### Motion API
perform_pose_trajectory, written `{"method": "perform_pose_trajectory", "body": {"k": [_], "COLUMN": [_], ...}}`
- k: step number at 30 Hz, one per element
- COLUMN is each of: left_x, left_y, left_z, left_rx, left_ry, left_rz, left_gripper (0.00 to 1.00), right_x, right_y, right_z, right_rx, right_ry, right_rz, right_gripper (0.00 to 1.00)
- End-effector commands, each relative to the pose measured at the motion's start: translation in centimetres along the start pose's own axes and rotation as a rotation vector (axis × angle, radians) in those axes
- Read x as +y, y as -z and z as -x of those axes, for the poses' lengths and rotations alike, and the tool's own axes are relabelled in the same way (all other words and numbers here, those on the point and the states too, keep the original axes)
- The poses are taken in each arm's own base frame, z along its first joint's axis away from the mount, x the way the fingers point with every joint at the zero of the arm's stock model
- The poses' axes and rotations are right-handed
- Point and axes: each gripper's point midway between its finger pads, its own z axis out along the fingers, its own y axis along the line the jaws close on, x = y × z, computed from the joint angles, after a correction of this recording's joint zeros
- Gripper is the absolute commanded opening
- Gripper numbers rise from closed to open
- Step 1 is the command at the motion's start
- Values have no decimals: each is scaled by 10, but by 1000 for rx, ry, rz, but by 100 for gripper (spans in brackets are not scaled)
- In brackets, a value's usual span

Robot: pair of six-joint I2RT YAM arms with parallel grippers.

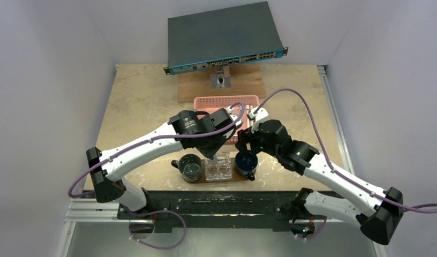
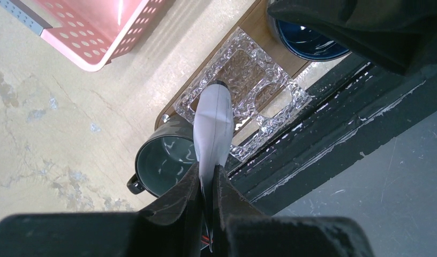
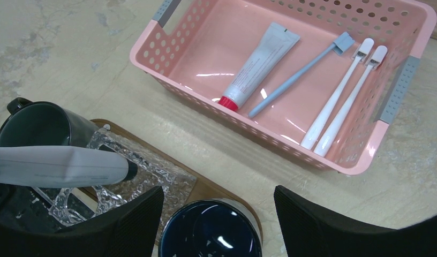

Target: Prepare toiletry sets of a toothbrush and toothpaste on the tray

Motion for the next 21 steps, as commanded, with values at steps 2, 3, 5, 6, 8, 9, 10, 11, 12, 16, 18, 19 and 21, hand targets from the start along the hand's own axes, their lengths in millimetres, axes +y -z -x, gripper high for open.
{"method": "perform_pose_trajectory", "body": {"k": [2, 3, 5, 6, 8, 9, 10, 11, 12, 16, 18, 19, 21], "left_x": [0, 1, 1, 0, 0, 0, 0, 0, -1, -2, -3, -4, -5], "left_y": [-6, -7, -11, -12, -16, -18, -19, -20, -22, -26, -28, -29, -31], "left_z": [6, 6, 5, 5, 3, 3, 2, 2, 2, 1, 1, 1, 1], "left_rx": [-29, -27, -24, -21, -12, -5, -1, 2, 4, 13, 17, 19, 22], "left_ry": [-13, -13, -12, -14, -16, -17, -18, -19, -18, -22, -23, -23, -23], "left_rz": [16, 20, 21, 20, 24, 28, 29, 29, 29, 30, 23, 20, 17], "left_gripper": [0, 0, 0, 0, 0, 0, 0, 0, 0, 0, 0, 0, 0], "right_x": [4, 4, 4, 4, 4, 5, 4, 4, 4, 4, 4, 4, 4], "right_y": [2, 2, 2, 2, 2, 3, 2, 2, 2, 1, 1, 1, 1], "right_z": [9, 8, 9, 9, 9, 10, 9, 9, 9, 9, 8, 8, 8], "right_rx": [-41, -40, -40, -40, -41, -42, -40, -41, -40, -39, -36, -36, -35], "right_ry": [-22, -22, -22, -22, -22, -22, -22, -21, -21, -19, -19, -20, -20], "right_rz": [27, 27, 27, 27, 27, 27, 26, 27, 27, 25, 25, 25, 22], "right_gripper": [78, 78, 78, 78, 78, 78, 78, 78, 78, 79, 79, 79, 79]}}
